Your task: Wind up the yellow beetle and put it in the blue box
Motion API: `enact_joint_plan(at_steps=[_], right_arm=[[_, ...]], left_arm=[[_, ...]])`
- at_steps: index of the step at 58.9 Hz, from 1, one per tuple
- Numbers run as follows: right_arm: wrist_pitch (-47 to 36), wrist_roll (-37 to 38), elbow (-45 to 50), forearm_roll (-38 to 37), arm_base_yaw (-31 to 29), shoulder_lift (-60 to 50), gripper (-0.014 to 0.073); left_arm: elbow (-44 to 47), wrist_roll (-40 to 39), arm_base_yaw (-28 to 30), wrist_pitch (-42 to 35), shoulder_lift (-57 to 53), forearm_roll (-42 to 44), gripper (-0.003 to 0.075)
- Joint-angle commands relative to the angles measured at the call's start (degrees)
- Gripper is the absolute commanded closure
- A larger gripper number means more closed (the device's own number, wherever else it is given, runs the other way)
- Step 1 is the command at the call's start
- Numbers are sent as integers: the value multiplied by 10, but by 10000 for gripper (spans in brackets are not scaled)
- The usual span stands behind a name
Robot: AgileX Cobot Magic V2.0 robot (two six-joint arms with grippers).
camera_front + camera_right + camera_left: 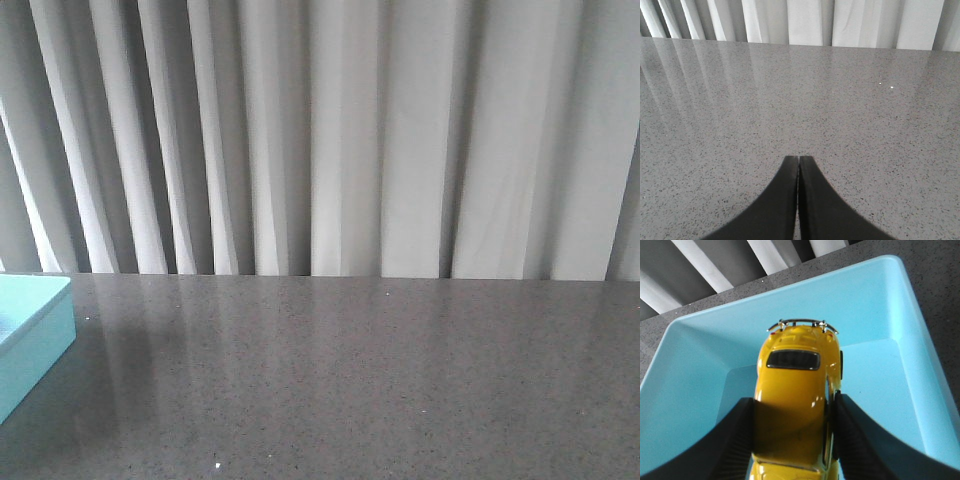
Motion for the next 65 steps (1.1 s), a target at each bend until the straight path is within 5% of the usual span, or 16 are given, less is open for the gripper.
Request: enact_joint_plan(at_steps=[1, 21, 30, 47, 55, 65], right_arm=[[-36, -2, -15, 8, -1, 4, 601], [-36, -2, -15, 8, -1, 4, 601], [-36, -2, -15, 8, -1, 4, 601], [-36, -2, -15, 8, -1, 4, 601], [-36, -2, -15, 8, -1, 4, 601], [-36, -2, -15, 8, -1, 4, 601]], left_arm=[[-14, -8, 0, -39, -27, -12, 643], [-14, -65, 0, -26, -27, -18, 275], [-14, -121, 0, -26, -27, -18, 232], [-14, -214, 0, 18, -76, -19, 307], [-14, -255, 0, 42, -125, -29, 430], [-14, -304, 0, 124, -202, -69, 680]])
